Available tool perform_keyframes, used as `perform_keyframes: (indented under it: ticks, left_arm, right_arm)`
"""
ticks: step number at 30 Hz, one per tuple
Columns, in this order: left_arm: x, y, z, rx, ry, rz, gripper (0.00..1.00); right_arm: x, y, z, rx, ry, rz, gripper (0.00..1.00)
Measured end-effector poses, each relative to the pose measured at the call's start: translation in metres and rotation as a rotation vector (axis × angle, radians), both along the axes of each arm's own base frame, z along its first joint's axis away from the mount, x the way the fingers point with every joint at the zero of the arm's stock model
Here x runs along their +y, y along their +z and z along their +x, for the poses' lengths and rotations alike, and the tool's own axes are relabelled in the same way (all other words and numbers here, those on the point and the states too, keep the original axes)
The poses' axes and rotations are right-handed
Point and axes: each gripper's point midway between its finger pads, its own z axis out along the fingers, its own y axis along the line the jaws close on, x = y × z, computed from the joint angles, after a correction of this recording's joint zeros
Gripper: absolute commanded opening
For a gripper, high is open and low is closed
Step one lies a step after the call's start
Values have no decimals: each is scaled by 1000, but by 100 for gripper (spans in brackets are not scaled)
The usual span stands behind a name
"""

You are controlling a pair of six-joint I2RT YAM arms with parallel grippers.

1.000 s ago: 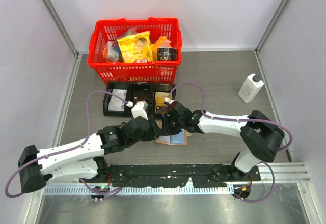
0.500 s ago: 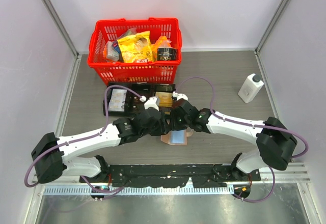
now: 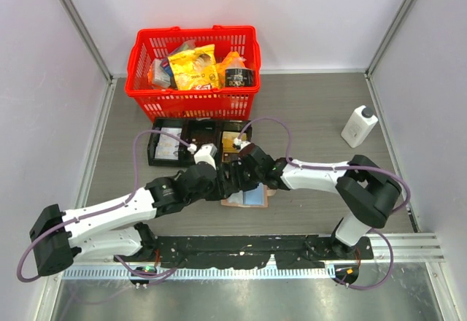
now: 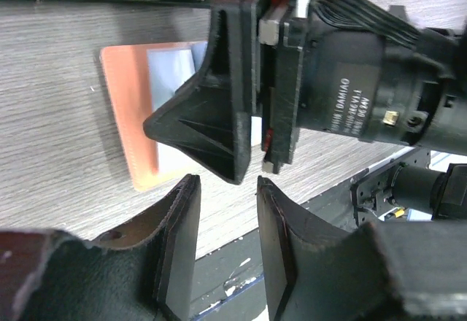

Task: Take the credit cards out of the card holder
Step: Open the card holder at the center of the board.

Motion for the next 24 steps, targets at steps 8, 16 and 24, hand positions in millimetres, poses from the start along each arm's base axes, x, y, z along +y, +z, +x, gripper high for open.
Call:
perform_keyframes:
  ticks: [8, 16, 24]
  left_arm:
    - [-10, -11, 2, 6, -16, -12, 28]
    - [-12, -40, 12, 31, 8, 5, 22]
    - [-10, -70, 19, 81, 46, 52, 17]
  right_arm:
    - [8, -12, 5, 22, -13, 24, 30]
    - [-4, -23, 13, 65, -90, 40, 1]
    - [-3, -28, 13, 80, -102, 43, 1]
